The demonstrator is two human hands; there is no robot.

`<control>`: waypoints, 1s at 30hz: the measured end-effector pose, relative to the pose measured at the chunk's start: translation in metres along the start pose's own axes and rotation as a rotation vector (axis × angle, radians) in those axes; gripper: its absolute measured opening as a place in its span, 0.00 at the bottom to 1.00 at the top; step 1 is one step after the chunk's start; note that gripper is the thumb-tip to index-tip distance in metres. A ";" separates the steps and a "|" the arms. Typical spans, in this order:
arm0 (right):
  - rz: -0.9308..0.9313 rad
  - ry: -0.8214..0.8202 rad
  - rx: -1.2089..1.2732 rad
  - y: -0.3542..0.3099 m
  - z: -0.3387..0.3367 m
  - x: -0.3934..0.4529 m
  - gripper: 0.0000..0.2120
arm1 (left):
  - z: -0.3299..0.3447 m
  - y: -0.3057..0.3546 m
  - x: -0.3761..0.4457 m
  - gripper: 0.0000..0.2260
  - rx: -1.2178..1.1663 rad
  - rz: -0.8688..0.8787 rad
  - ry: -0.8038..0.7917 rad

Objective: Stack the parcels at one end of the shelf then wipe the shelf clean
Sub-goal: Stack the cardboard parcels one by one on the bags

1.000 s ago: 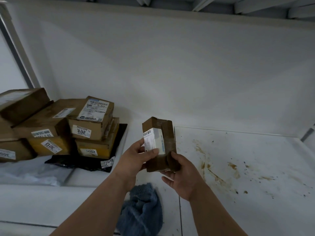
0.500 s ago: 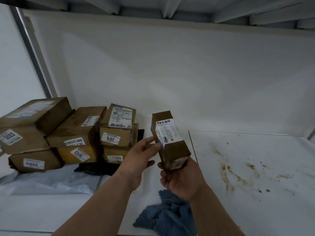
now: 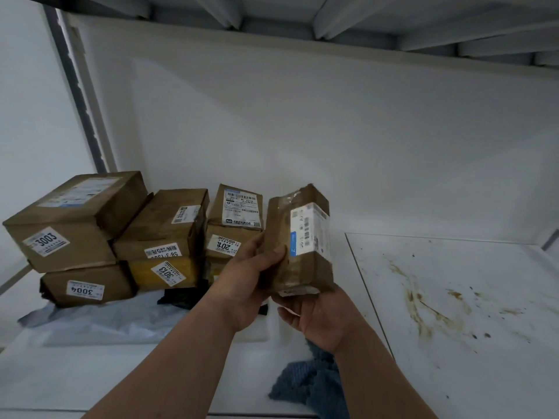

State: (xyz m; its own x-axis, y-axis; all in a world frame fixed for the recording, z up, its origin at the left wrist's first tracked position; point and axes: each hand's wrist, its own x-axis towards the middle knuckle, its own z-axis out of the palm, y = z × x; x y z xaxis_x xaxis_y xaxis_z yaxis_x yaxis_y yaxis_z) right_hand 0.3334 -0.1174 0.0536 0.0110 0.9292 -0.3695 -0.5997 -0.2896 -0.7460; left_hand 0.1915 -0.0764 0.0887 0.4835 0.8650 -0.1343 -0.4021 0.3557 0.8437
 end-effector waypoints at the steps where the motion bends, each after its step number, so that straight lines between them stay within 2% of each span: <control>1: -0.010 0.014 0.011 0.001 0.003 0.001 0.16 | -0.001 0.004 -0.002 0.23 -0.003 0.009 0.004; 4: -0.064 0.044 0.093 0.001 0.014 0.004 0.16 | -0.005 0.012 -0.005 0.25 -0.007 0.054 0.072; 7: -0.154 0.045 0.094 -0.006 0.026 0.008 0.22 | -0.017 0.024 -0.005 0.22 -0.004 0.115 0.262; 11: -0.294 -0.062 -0.253 -0.010 0.061 0.006 0.27 | -0.036 0.041 -0.008 0.21 0.088 0.191 0.474; 14: -0.376 -0.071 -0.483 -0.008 0.093 0.011 0.29 | -0.046 0.058 -0.016 0.17 0.161 0.256 0.552; 17: -0.426 -0.060 -0.596 -0.006 0.120 0.019 0.27 | -0.061 0.075 -0.024 0.13 0.250 0.331 0.580; 19: -0.451 -0.052 -0.613 -0.005 0.138 0.025 0.24 | -0.072 0.087 -0.027 0.13 0.355 0.361 0.605; 22: -0.423 -0.053 -0.674 -0.003 0.165 0.038 0.22 | -0.092 0.105 -0.029 0.20 0.512 0.369 0.647; 24: -0.411 -0.054 -0.724 0.001 0.182 0.045 0.21 | -0.101 0.116 -0.031 0.17 0.609 0.358 0.643; 26: -0.441 -0.026 -0.765 0.007 0.197 0.053 0.22 | -0.104 0.127 -0.032 0.17 0.804 0.396 0.682; 28: -0.482 0.037 -0.807 0.011 0.212 0.060 0.28 | -0.108 0.136 -0.029 0.20 1.032 0.436 0.779; 30: -0.512 0.097 -0.837 0.011 0.222 0.068 0.35 | -0.111 0.143 -0.027 0.19 1.166 0.471 0.799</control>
State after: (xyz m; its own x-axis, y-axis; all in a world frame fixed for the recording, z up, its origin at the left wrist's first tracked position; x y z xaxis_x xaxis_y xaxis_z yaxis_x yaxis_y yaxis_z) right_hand 0.1498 -0.0062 0.1435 0.1989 0.9757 0.0917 0.2552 0.0387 -0.9661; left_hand 0.0345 -0.0094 0.1548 -0.2098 0.9147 0.3453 0.6228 -0.1472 0.7684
